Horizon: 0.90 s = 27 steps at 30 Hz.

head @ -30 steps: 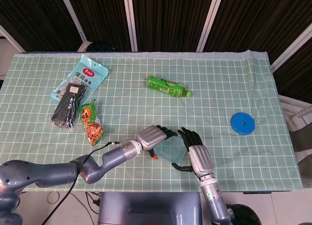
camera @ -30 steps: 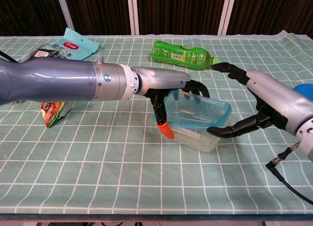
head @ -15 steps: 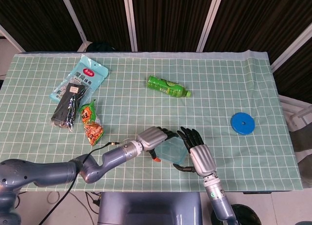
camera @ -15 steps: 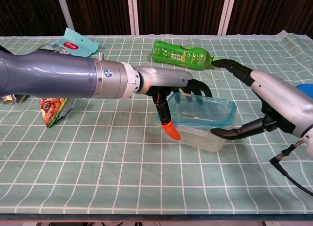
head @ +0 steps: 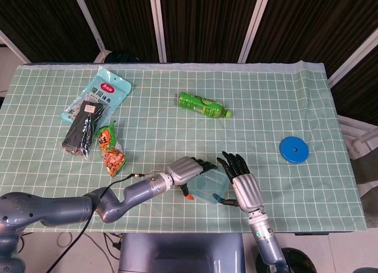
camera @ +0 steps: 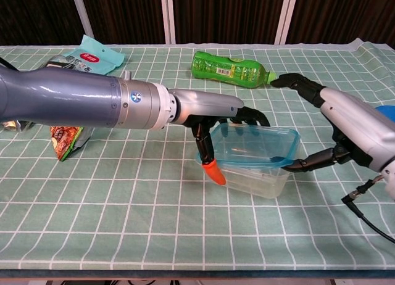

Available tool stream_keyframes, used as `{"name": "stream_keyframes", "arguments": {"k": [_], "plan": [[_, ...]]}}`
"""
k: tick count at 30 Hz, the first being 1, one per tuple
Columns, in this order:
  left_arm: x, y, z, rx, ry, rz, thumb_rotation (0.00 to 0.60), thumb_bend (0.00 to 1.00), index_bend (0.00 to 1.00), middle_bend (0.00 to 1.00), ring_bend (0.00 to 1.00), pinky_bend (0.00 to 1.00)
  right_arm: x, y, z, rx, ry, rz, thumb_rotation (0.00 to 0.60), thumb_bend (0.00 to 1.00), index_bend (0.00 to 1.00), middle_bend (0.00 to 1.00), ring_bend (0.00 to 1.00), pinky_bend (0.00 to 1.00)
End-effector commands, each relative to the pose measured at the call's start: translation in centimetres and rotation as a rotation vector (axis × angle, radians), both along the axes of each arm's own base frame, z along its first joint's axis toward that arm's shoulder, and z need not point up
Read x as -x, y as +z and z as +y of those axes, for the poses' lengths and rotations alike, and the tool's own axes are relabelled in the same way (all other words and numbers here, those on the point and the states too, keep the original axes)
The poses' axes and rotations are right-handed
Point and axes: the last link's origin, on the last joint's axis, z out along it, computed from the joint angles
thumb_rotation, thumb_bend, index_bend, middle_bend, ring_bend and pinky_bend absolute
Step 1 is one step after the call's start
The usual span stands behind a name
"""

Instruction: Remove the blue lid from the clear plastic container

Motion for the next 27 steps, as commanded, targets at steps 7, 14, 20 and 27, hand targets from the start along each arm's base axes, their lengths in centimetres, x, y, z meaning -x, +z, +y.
{"name": "stream_keyframes", "arguments": {"k": [7, 14, 20, 27], "plan": [[0.1, 0.3, 0.5, -0.037, 0.01, -0.014, 0.6, 0.0, 0.0, 0.0, 0.03, 0.17, 0.3, 0.1, 0.1, -0.005, -0.017, -0.025, 0.6, 0.5, 0.53, 0.02, 0.0, 0.0], [0.5, 0.5, 0.6, -0.062, 0.021, -0.027, 0.6, 0.0, 0.0, 0.0, 0.0, 0.14, 0.2, -0.2, 0.3, -0.013, -0.02, -0.031, 0.6, 0.52, 0.62, 0.05, 0.0, 0.0], [1.0, 0.8, 0.5, -0.074, 0.036, -0.033, 0.6, 0.0, 0.0, 0.0, 0.0, 0.14, 0.3, -0.4, 0.5, -0.015, -0.017, -0.027, 0.6, 0.52, 0.64, 0.06, 0.0, 0.0], [1.9, 1.9, 0.5, -0.105, 0.048, -0.057, 0.6, 0.0, 0.0, 0.0, 0.0, 0.13, -0.3, -0.5, 0.6, -0.014, -0.004, -0.044, 0.6, 0.52, 0.64, 0.06, 0.0, 0.0]]}}
